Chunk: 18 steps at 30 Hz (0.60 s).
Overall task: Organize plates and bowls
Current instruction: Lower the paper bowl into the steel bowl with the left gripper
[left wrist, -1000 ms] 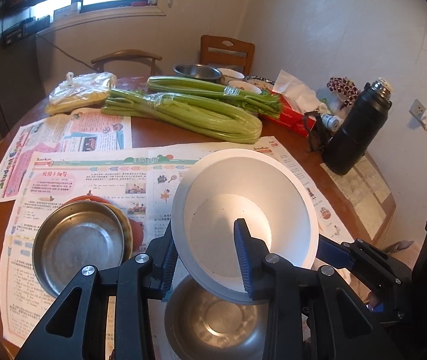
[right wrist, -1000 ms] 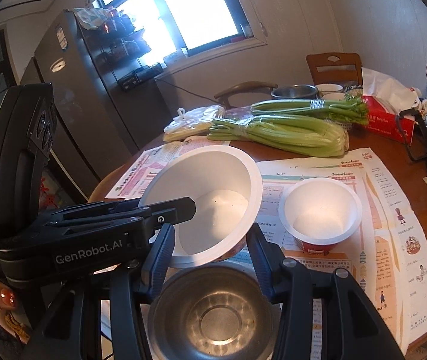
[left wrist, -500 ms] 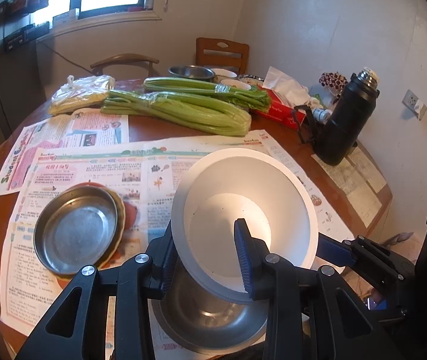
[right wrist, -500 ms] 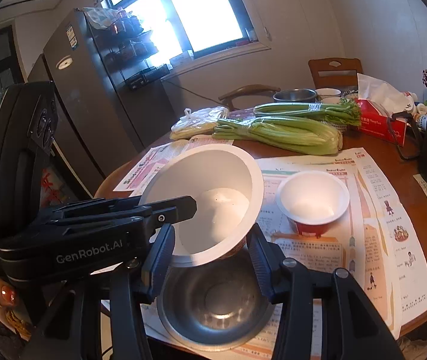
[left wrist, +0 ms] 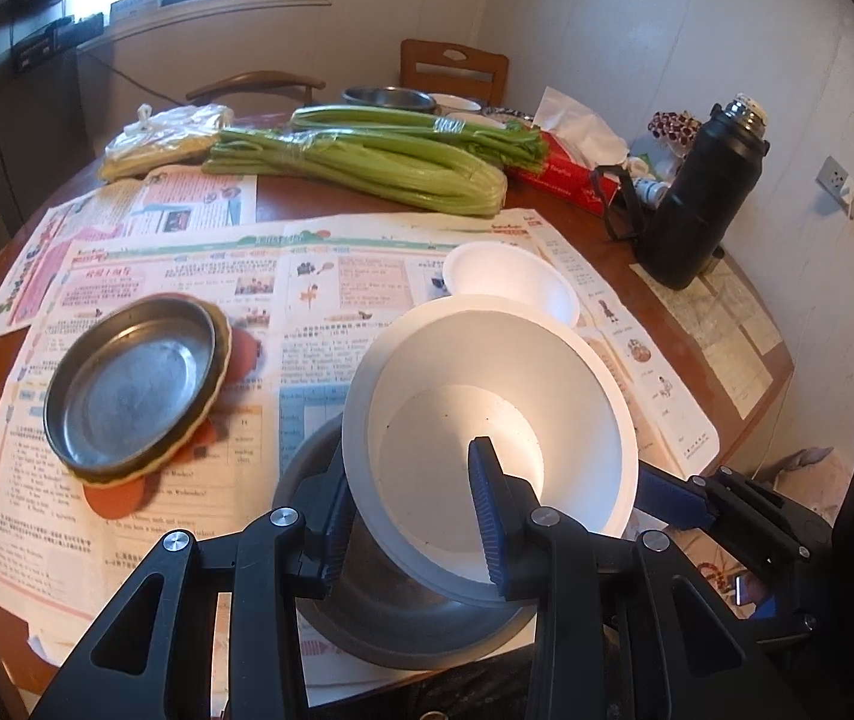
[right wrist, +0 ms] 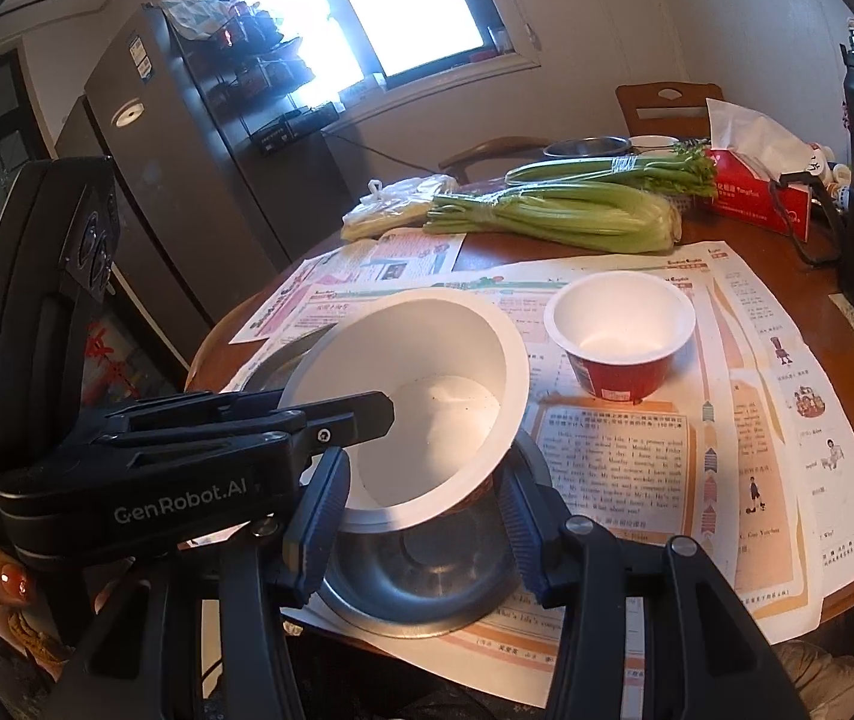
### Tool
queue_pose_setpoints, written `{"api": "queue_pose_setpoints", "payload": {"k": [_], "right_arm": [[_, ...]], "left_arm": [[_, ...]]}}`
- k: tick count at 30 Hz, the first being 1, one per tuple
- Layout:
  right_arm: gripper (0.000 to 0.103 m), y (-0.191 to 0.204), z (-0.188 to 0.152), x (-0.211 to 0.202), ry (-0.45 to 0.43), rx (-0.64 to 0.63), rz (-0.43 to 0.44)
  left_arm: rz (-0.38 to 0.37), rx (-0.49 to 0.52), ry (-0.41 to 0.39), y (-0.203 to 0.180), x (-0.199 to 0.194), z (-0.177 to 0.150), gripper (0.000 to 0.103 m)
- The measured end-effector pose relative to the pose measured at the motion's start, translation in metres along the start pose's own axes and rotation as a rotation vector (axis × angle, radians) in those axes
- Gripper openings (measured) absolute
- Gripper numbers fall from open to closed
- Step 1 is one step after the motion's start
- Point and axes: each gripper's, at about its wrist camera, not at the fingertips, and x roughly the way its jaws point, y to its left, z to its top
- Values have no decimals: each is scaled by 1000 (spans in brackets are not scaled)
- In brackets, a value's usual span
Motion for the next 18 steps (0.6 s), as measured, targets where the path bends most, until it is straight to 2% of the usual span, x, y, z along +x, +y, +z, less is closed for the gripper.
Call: {"api": "queue_pose_setpoints", "payload": {"k": [18], "right_arm": [[50,6,-20,15,43,-58,-11]], "left_arm": [[31,-42,70,14,18,-20,37]]}}
